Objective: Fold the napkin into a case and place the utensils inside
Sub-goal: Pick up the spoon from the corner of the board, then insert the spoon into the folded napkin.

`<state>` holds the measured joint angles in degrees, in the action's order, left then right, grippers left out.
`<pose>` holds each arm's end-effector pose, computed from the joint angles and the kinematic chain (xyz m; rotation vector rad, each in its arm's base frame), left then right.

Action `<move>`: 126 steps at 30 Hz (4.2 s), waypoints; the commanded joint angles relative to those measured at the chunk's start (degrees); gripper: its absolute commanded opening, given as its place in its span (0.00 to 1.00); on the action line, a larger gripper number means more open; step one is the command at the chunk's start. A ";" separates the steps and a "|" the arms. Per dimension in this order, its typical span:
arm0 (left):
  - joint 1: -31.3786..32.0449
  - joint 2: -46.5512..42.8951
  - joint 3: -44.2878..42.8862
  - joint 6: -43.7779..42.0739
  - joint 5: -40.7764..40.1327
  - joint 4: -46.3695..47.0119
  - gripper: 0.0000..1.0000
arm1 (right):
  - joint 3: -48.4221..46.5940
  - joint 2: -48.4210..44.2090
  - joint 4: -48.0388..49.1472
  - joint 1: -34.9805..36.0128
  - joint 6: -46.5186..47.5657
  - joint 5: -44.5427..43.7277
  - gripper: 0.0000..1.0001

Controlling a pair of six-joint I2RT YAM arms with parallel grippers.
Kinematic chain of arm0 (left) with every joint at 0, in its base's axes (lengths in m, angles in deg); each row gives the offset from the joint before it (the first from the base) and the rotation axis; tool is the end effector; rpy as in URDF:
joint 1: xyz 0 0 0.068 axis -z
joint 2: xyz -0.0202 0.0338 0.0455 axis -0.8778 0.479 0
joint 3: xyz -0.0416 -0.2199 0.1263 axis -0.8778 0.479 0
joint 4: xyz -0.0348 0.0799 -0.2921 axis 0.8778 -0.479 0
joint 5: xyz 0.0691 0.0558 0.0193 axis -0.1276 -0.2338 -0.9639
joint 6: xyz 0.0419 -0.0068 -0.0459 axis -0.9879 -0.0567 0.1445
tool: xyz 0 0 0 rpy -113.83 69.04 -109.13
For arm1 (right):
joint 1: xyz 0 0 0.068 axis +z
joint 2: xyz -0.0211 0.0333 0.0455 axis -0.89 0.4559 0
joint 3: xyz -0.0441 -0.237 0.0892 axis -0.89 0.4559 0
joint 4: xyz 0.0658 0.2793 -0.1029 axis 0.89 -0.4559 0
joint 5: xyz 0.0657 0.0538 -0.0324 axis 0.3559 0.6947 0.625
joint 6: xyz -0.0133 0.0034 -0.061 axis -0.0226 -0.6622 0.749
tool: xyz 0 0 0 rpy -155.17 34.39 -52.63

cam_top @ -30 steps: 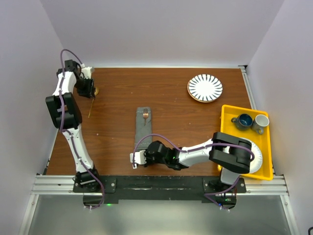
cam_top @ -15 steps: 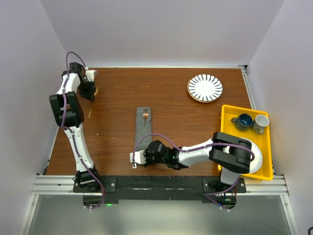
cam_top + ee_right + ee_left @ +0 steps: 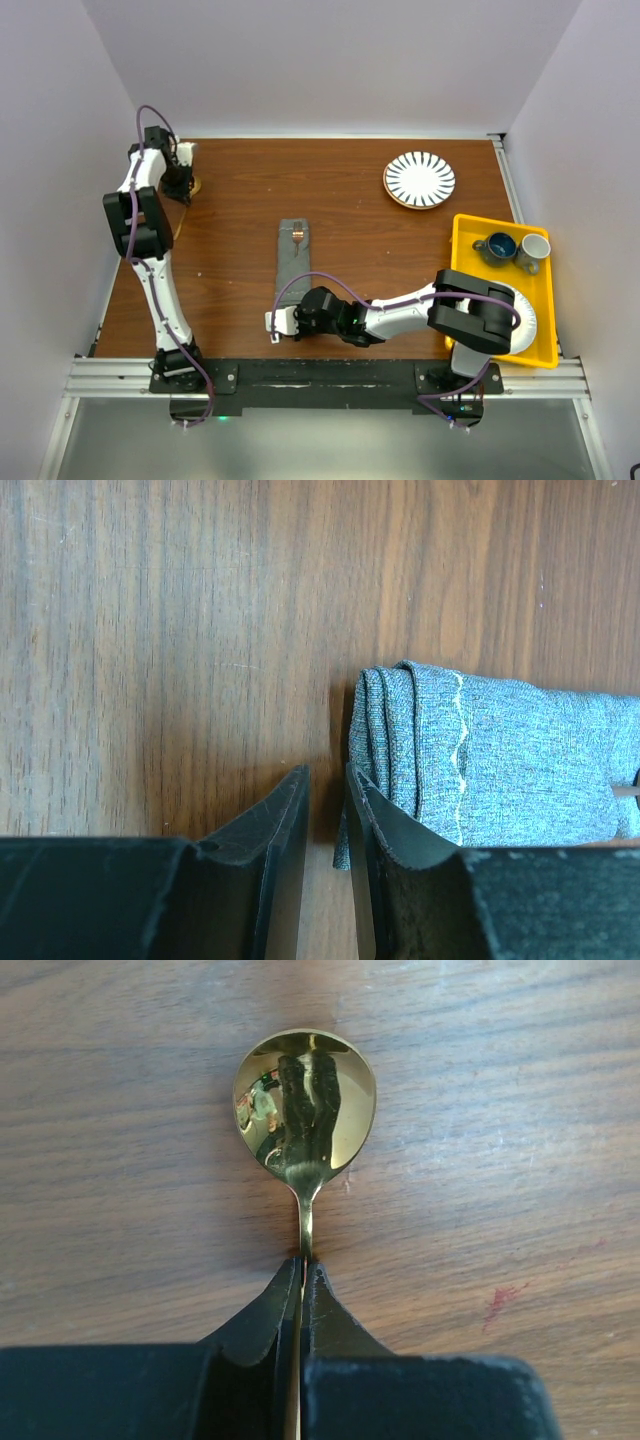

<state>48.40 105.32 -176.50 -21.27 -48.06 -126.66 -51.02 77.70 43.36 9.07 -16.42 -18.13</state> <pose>0.5194 0.1120 0.1275 0.0868 2.7782 -0.1012 0.1132 0.3425 0.0721 -1.7474 1.3283 0.3377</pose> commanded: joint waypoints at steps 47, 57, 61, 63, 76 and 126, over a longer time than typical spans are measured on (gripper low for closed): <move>39.25 -33.77 43.47 47.37 -14.45 30.44 0.00 | 3.09 -2.04 4.22 -0.05 2.94 0.27 0.29; 41.18 -35.35 46.02 48.86 -14.27 29.64 0.00 | 3.62 -2.12 4.75 -0.05 2.94 0.09 0.28; 41.01 -35.35 44.28 47.46 -16.81 30.96 0.00 | 4.06 -2.39 4.75 -0.14 2.59 0.00 0.28; 40.75 -34.82 43.04 46.23 -18.04 31.14 0.00 | 4.15 -2.48 4.66 -0.14 2.68 0.09 0.28; 39.16 -31.66 38.82 44.82 -20.86 31.67 0.00 | 4.24 -2.65 5.02 -0.14 2.68 0.18 0.28; 44.17 -38.51 51.91 51.76 -14.44 24.20 0.00 | 3.09 -0.81 5.10 -0.14 2.41 -0.88 0.28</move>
<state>91.94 69.03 -124.72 29.20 -62.77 -102.99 -47.76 76.98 48.02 9.07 -13.45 -18.39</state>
